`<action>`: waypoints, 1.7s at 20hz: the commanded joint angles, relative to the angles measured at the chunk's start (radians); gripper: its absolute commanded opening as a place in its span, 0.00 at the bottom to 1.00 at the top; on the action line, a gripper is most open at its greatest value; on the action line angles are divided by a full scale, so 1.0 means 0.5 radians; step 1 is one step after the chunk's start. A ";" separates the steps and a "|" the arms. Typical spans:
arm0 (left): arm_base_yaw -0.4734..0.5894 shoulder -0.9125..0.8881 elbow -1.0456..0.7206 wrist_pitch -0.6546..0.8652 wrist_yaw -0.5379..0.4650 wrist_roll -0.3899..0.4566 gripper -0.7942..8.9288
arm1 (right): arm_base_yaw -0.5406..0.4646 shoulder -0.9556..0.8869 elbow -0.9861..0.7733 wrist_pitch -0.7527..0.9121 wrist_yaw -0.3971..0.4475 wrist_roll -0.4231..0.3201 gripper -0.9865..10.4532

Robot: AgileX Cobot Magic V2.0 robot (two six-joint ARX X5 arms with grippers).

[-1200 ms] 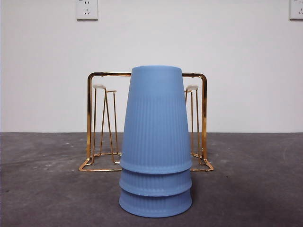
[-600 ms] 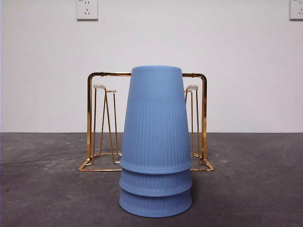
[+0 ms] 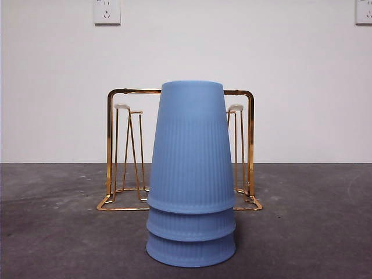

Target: Pick the top cup and place it on cupholder, pick up the mid cup and place it on cupholder, last pick the bottom cup and place it on cupholder.

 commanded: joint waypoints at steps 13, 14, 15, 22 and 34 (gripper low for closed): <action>-0.005 0.002 0.031 0.035 0.016 0.040 0.53 | 0.405 0.186 0.089 0.299 -0.171 0.147 0.42; -0.005 0.002 0.031 0.036 0.016 0.040 0.53 | 0.484 0.244 0.102 0.336 -0.166 0.150 0.42; -0.005 0.002 0.031 0.037 0.016 0.040 0.53 | 0.564 0.307 0.112 0.378 -0.159 0.150 0.42; -0.005 0.002 0.031 0.037 0.016 0.040 0.53 | 1.014 0.754 0.164 0.660 0.027 0.149 0.48; -0.005 0.002 0.031 0.022 0.017 0.030 0.53 | 1.312 1.237 0.164 0.877 0.338 0.062 0.48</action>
